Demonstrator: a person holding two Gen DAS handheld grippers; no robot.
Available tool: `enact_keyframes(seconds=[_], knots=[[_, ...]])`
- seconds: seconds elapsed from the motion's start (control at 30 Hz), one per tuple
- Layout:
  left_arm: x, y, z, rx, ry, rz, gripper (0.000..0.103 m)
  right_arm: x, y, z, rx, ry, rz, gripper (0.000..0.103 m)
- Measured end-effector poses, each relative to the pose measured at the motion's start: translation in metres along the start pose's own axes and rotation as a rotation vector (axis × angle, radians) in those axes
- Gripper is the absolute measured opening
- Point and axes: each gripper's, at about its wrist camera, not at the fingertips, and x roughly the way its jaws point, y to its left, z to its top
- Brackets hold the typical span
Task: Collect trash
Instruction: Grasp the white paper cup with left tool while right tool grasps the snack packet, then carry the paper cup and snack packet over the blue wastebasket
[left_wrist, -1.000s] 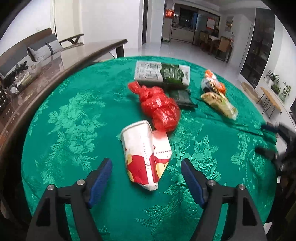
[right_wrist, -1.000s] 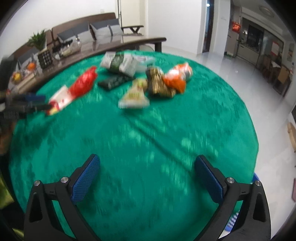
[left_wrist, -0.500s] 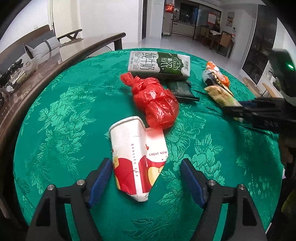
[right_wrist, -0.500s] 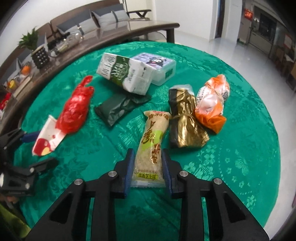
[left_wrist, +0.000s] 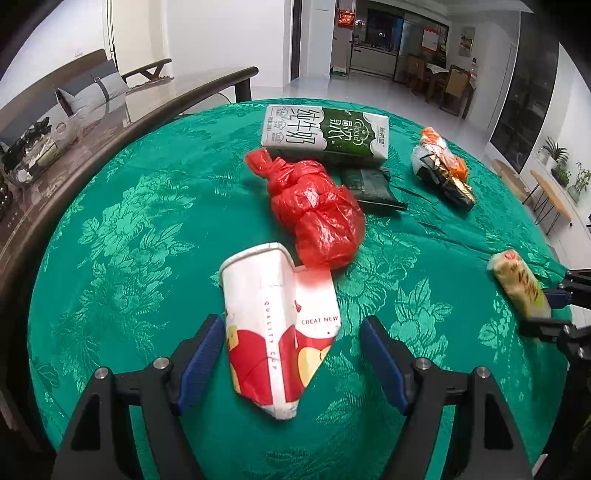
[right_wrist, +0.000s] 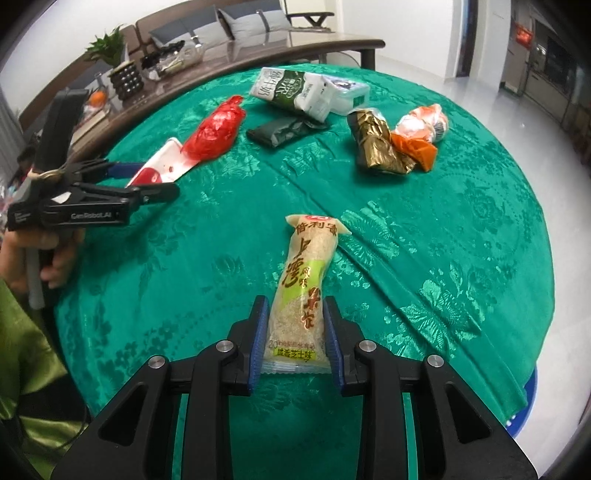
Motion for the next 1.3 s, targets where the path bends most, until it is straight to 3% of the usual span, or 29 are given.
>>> enact_keyframes(seconds=[0.13,0.17,0.27,0.33,0.4,0.43,0.5,0.53,0.57,0.8,1.3], knots=[[0.003,0.0,0.002,-0.004,-0.011,0.006,0.078,0.0,0.001,0.003,0.001,-0.001,0.016,0.07],[0.003,0.0,0.002,-0.004,-0.012,0.005,0.078,-0.002,0.001,0.004,0.002,-0.008,0.013,0.074],[0.004,0.002,0.002,-0.003,-0.014,0.0,0.076,-0.005,0.0,0.01,0.011,-0.029,0.013,0.074],[0.001,0.002,0.002,0.002,-0.021,-0.001,0.058,-0.006,-0.002,0.013,0.023,-0.036,0.016,0.074],[-0.001,0.004,0.002,0.001,-0.017,-0.022,0.052,-0.005,-0.002,0.016,0.03,-0.034,0.016,0.074],[-0.003,0.005,0.0,0.0,-0.015,-0.027,0.047,-0.003,-0.002,0.017,0.031,-0.028,0.016,0.07],[-0.006,0.006,-0.002,-0.001,-0.013,-0.033,0.037,0.003,-0.001,0.019,0.025,-0.004,0.012,0.048],[-0.008,0.007,-0.003,-0.006,-0.01,-0.045,0.031,0.007,0.0,0.019,0.02,0.012,0.008,0.024],[-0.01,0.008,-0.004,-0.011,-0.009,-0.054,0.03,0.009,-0.001,0.018,0.022,0.019,-0.001,0.018],[-0.033,0.004,-0.011,-0.02,-0.028,-0.117,0.027,-0.017,0.0,0.018,0.043,-0.071,0.032,0.015],[-0.045,-0.063,-0.005,0.024,-0.063,-0.237,0.027,-0.031,-0.021,0.003,0.146,-0.109,0.066,0.015]])
